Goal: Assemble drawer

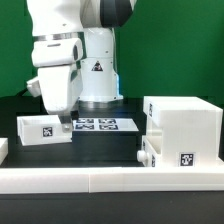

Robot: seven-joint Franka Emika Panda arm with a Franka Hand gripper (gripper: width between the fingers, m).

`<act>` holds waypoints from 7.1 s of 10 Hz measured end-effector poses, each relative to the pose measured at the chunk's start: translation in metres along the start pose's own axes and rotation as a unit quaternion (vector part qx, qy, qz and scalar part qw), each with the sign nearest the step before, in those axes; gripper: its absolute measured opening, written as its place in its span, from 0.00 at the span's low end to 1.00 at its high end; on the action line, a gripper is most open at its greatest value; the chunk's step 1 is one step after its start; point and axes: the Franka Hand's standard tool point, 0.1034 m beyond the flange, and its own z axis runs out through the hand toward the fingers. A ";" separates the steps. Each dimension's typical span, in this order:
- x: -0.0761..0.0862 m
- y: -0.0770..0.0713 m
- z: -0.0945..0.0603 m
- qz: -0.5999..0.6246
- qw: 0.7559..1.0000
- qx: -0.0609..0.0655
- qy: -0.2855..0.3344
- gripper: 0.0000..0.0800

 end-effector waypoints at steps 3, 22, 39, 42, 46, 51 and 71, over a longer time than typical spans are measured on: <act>-0.001 -0.004 0.002 0.016 1.000 0.001 -0.001 0.81; -0.020 -0.082 -0.004 0.512 0.859 -0.030 -0.002 0.81; -0.030 -0.129 0.055 0.512 0.858 -0.046 0.000 0.81; -0.034 -0.132 0.055 0.516 0.856 -0.045 -0.001 0.52; -0.035 -0.131 0.054 0.516 0.855 -0.044 -0.002 0.10; -0.016 -0.114 0.041 0.499 0.865 -0.053 0.002 0.05; 0.042 -0.026 0.004 -0.013 1.000 0.017 -0.021 0.05</act>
Offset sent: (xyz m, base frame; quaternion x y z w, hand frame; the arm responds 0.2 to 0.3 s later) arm 0.0000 0.0000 0.0000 0.0000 0.0000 0.0650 0.9979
